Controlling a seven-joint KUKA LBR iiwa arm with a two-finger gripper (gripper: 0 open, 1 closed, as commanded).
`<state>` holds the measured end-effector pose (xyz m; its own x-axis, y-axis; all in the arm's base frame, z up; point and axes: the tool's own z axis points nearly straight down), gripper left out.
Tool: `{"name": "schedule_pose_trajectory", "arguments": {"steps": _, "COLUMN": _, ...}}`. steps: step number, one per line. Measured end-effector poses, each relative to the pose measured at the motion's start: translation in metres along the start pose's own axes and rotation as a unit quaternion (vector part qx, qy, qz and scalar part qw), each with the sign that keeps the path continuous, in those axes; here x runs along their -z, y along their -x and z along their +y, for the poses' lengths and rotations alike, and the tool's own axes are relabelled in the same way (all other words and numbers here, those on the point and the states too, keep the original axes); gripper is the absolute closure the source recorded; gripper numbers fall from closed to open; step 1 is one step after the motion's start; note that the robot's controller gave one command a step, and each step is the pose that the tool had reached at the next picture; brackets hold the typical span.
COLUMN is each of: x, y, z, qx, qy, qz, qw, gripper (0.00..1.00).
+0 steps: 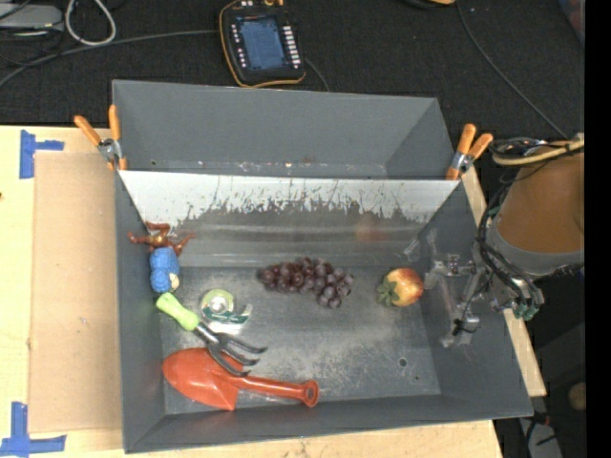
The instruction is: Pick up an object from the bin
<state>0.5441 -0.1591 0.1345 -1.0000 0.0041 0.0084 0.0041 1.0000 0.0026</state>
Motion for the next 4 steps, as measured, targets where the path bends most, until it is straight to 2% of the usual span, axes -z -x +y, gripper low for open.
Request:
{"name": "schedule_pose_trajectory", "arguments": {"steps": 1, "x": 0.004, "y": 0.002, "z": 0.001, "qx": 0.003, "qy": -0.001, "qz": -0.0035, "qw": 1.0000, "gripper": 0.00}}
{"name": "schedule_pose_trajectory", "arguments": {"steps": 2, "x": -0.064, "y": 0.070, "z": 0.008, "qx": 0.077, "qy": 0.000, "qz": -0.0035, "qw": 0.9970, "gripper": 0.00}}
{"name": "schedule_pose_trajectory", "arguments": {"steps": 3, "x": -0.003, "y": 0.067, "z": -0.001, "qx": -0.106, "qy": -0.001, "qz": -0.0074, "qw": 0.9943, "gripper": 0.00}}
{"name": "schedule_pose_trajectory", "arguments": {"steps": 4, "x": -0.029, "y": 0.067, "z": 0.033, "qx": 0.227, "qy": 0.000, "qz": -0.0032, "qw": 0.9739, "gripper": 0.00}}
